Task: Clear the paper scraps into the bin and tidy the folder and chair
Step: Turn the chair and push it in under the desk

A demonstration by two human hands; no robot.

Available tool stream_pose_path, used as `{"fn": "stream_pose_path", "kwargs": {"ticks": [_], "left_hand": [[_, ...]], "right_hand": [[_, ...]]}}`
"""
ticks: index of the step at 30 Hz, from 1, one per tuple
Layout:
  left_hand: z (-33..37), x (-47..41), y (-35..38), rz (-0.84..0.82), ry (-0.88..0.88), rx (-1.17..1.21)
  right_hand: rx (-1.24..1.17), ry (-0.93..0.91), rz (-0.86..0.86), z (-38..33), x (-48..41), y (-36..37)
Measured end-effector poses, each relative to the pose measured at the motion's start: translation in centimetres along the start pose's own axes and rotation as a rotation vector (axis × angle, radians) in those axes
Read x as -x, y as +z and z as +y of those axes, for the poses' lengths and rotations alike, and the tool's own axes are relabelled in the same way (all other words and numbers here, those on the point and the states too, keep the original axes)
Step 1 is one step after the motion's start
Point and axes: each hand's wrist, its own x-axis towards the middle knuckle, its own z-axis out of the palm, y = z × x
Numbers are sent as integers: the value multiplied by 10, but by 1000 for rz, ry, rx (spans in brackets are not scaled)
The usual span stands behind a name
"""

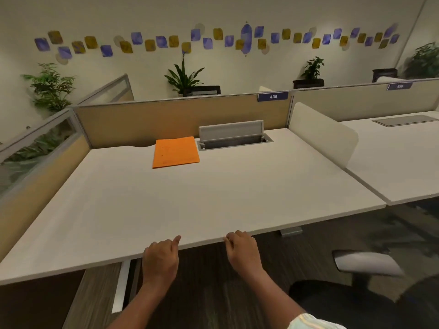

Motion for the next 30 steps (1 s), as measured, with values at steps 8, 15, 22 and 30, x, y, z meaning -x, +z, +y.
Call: {"fn": "stream_pose_path", "kwargs": {"ticks": [8, 15, 22, 30], "left_hand": [[33, 99, -6, -106, -80, 55], [58, 150, -30, -56, 21, 138], [67, 200, -62, -85, -33, 184], [56, 284, -93, -63, -6, 131]], "right_hand": [[-118, 14, -47, 17, 100, -24], [-94, 56, -67, 22, 176, -29], [-88, 63, -51, 9, 231, -34], [52, 73, -76, -11, 305, -48]]}}
